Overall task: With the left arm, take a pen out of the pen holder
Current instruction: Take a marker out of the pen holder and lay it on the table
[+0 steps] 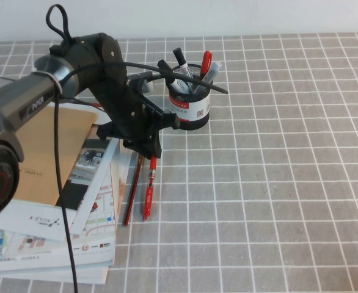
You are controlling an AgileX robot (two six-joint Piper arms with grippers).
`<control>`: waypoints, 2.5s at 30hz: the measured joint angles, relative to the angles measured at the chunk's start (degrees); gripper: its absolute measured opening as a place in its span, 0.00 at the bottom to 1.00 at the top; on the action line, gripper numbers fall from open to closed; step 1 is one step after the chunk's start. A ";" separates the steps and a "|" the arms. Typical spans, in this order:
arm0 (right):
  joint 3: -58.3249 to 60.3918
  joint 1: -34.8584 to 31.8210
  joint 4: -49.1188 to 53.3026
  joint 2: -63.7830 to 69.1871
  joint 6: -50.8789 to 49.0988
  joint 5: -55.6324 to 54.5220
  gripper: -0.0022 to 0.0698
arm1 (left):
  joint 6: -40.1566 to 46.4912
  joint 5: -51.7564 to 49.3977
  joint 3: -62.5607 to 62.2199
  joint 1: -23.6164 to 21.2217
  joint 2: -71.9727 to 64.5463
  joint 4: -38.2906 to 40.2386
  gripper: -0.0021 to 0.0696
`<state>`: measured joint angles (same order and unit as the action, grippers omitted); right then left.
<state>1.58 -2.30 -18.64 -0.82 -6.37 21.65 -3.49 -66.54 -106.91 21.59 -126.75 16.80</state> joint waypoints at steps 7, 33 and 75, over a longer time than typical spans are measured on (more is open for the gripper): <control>0.00 0.00 0.00 0.00 0.00 0.00 0.01 | -1.16 2.13 0.00 0.00 -0.22 -0.39 0.20; 0.00 0.00 -0.17 0.00 0.00 0.00 0.01 | 6.72 0.43 -0.56 0.28 26.39 -8.90 0.03; 0.00 0.00 -0.40 0.00 0.00 0.00 0.01 | -10.57 40.07 96.06 -1.39 121.94 -26.78 0.03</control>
<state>1.58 -2.30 -19.05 -0.82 -6.37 21.65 -14.05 -26.47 -10.85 20.20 -4.81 -9.98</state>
